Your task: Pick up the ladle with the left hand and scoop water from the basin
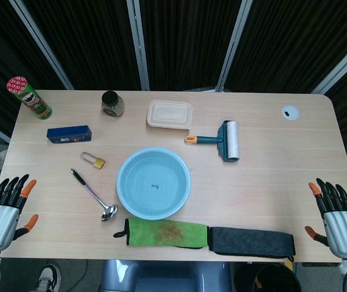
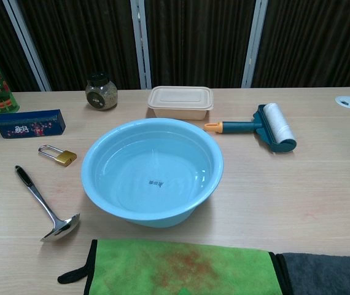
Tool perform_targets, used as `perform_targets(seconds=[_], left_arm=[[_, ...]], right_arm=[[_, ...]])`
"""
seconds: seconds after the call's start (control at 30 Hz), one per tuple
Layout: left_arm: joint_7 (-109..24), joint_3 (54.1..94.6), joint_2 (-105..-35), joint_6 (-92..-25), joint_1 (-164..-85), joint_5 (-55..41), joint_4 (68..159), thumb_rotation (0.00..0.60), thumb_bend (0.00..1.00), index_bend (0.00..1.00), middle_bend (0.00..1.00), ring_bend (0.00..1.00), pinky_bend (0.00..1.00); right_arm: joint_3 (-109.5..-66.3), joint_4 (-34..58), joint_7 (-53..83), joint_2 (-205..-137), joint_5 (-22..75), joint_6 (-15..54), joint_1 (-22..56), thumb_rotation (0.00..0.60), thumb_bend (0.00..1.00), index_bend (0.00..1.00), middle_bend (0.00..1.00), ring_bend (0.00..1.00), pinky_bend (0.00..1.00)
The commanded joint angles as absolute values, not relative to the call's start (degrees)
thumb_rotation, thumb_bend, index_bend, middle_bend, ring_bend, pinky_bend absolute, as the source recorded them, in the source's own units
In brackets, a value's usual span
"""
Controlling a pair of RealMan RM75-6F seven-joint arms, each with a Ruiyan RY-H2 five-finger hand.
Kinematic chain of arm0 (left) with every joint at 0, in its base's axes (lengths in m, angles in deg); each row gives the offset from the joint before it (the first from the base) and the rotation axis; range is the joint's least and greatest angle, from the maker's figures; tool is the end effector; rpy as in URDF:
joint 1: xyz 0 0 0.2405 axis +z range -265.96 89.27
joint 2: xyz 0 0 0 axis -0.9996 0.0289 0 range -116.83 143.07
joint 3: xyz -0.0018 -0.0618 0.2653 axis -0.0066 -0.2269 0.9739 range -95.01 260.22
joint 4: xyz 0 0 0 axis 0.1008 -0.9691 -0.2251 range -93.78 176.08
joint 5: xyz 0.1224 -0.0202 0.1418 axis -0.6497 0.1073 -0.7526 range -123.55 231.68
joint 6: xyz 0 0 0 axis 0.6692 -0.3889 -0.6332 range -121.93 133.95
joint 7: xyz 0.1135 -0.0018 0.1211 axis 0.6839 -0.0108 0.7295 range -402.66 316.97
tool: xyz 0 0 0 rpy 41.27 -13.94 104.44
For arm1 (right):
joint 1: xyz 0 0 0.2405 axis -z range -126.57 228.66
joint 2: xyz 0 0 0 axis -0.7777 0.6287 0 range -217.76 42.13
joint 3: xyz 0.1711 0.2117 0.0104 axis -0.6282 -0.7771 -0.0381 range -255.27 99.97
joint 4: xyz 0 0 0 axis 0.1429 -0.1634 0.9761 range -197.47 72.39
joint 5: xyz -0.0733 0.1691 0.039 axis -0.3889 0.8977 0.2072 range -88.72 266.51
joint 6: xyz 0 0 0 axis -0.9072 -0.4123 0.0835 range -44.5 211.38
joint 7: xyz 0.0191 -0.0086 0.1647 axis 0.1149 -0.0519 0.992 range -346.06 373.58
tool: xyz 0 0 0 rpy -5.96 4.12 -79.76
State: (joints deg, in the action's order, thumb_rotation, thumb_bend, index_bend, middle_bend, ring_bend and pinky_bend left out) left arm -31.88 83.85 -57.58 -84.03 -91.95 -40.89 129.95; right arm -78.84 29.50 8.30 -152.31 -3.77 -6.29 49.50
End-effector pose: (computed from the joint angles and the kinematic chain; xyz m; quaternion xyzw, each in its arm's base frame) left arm -0.3000 0.1805 0.1458 -0.6545 -0.3110 -0.3781 0.5762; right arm -0.3079 -0.1780 0.1843 0.6238 -0.3362 0.3814 0.5936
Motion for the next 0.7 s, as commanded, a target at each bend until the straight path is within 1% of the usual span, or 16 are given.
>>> perform_targets(seconds=[0.03,0.2,0.3,0.43,0.5,0.53,0.6,0.7], left_arm=[[-31.88,83.84,-57.59,-84.01,-91.94,-40.85,129.89,0.600,0.29,0.07,0.00,0.00,0.00],[-32.19,83.68,-57.59,-83.68,-92.07,-40.51,129.80,0.600,0.29,0.10,0.00,0.00,0.00],[-34.06,83.63,-57.37,-81.91,-92.96,-40.07,129.15,0.600,0.29,0.17,0.00,0.00,0.00],[-36.64,82.73,-57.09,-76.38,-95.45,-37.08,125.70,0.600,0.29,0.32,0.00,0.00,0.00],[-38.27,82.38,-57.15,-73.41,-96.92,-36.01,123.95,0.600,0.29,0.37,0.00,0.00,0.00],[-39.90,82.30,-57.25,-70.95,-98.10,-35.38,122.58,0.600,0.29,0.39,0.00,0.00,0.00],[-42.01,82.26,-57.45,-67.28,-99.84,-34.49,120.52,0.600,0.29,0.39,0.00,0.00,0.00],[-43.84,81.72,-58.92,-64.82,-101.58,-33.90,117.38,0.600,0.29,0.40,0.00,0.00,0.00]], right_arm=[[-78.87,29.52,8.33,-152.32,-3.75,-6.25,49.47,0.600,0.00,0.00,0.00,0.00,0.00],[-78.88,29.51,8.19,-152.36,-3.69,-6.06,49.39,0.600,0.00,0.00,0.00,0.00,0.00],[-79.08,29.56,8.54,-152.37,-3.55,-6.14,49.35,0.600,0.00,0.00,0.00,0.00,0.00],[-79.43,29.38,8.70,-152.50,-3.03,-6.02,49.22,0.600,0.00,0.00,0.00,0.00,0.00],[-79.48,29.37,8.53,-152.58,-2.55,-5.50,49.11,0.600,0.00,0.00,0.00,0.00,0.00],[-79.61,29.34,8.28,-152.68,-2.15,-5.16,48.98,0.600,0.00,0.00,0.00,0.00,0.00],[-79.81,29.32,7.79,-152.83,-1.55,-4.44,48.68,0.600,0.00,0.00,0.00,0.00,0.00],[-80.12,29.28,7.23,-153.21,-1.27,-4.16,48.37,0.600,0.00,0.00,0.00,0.00,0.00]])
